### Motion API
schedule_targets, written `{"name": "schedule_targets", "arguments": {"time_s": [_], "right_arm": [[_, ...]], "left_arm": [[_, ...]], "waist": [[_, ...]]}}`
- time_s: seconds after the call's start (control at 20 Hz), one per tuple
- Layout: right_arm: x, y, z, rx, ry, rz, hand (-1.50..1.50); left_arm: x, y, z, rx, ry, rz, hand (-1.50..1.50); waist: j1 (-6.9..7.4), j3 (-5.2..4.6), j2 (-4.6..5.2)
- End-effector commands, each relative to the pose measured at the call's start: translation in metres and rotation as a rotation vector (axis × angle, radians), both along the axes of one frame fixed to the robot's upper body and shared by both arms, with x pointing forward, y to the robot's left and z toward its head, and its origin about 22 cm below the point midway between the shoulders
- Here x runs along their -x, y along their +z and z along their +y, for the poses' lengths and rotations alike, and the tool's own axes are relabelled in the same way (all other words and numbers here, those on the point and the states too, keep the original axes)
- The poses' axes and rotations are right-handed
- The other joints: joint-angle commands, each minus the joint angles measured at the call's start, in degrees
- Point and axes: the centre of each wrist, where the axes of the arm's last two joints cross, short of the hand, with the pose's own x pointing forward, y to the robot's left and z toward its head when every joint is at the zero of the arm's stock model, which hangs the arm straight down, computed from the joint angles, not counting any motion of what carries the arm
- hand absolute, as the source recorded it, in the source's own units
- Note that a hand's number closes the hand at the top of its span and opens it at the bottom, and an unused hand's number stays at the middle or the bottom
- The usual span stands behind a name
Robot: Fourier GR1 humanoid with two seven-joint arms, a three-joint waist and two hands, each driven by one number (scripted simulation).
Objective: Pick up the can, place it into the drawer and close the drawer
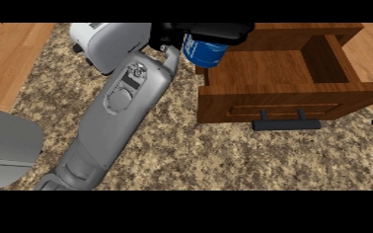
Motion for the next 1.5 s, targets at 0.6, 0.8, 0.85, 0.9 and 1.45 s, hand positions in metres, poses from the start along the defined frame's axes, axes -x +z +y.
{"name": "schedule_targets", "arguments": {"time_s": [0.6, 0.8, 0.85, 0.9, 1.45], "right_arm": [[-0.003, 0.008, 0.005, 0.019, 0.020, -0.004, -1.50], [-0.016, 0.002, -0.003, 0.000, 0.027, -0.016, -1.50], [-0.009, 0.006, 0.003, 0.023, 0.023, -0.007, -1.50], [-0.011, 0.009, -0.004, 0.004, 0.037, -0.005, -1.50], [-0.033, -0.003, 0.021, 0.009, 0.045, -0.005, -1.50]], "left_arm": [[-0.026, 0.040, -0.062, -0.077, 0.004, 0.036, 1.50], [-0.040, -0.002, -0.047, -0.100, 0.035, 0.020, 1.50], [-0.036, 0.034, -0.062, -0.095, 0.013, 0.026, 1.50], [-0.038, 0.016, -0.059, -0.123, 0.059, 0.006, 1.50], [-0.042, 0.013, -0.065, -0.157, 0.094, 0.017, 1.50]], "waist": [[-1.70, 0.04, 0.32], [-1.86, 0.06, 0.62], [-1.80, 0.05, 0.44], [-2.84, 0.08, 0.67], [-3.90, 0.13, 1.09]]}}
